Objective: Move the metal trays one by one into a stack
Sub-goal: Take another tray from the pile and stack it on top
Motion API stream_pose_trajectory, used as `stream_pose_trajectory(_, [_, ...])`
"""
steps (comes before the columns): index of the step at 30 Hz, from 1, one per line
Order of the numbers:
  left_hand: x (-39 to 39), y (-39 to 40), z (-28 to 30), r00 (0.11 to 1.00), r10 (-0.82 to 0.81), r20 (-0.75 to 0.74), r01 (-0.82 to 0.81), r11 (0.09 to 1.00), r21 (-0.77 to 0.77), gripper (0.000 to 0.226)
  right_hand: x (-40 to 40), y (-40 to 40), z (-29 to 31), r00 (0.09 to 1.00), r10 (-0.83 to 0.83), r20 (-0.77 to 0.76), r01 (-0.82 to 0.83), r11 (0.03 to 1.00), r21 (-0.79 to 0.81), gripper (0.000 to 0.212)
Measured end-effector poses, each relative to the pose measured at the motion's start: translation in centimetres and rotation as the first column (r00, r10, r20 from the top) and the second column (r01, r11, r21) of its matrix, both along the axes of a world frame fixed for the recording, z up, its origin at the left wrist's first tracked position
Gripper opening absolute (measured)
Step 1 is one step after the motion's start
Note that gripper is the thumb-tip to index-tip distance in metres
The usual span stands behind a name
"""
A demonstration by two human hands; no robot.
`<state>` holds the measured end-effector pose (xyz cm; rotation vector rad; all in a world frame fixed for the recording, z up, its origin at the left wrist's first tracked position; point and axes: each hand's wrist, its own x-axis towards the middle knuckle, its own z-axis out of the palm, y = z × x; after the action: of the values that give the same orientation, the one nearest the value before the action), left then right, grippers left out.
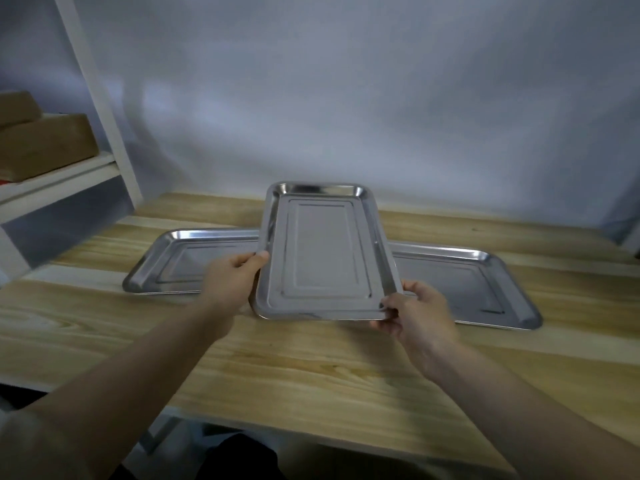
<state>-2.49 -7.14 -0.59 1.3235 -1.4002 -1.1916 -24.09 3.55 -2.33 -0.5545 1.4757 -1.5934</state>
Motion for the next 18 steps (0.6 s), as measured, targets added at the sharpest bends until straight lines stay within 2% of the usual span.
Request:
stream_pose_trajectory(5, [-4.3, 0.3, -0.1, 0.993, -0.118, -0.023, 0.120, 0.987, 0.109, 0.025, -4.0, 2.6, 0.1, 0.994, -0.100, -0.038, 0.101, 0.995, 0.017, 0.019])
stream_pose_trajectory(11, [-9.3, 1.4, 0.4, 0.982, -0.175, -0.067, 0.185, 0.962, 0.202, 0.027, -7.9, 5.3, 0.4, 0.981, -0.173, -0.093, 0.179, 0.982, 0.058, 0.014])
stream_pose_trajectory(18, [-13.5, 2.7, 0.9, 0.964, -0.251, -0.087, 0.265, 0.931, 0.249, 0.024, -10.9, 7.9, 0.4, 0.969, -0.229, -0.096, 0.237, 0.968, 0.083, 0.013])
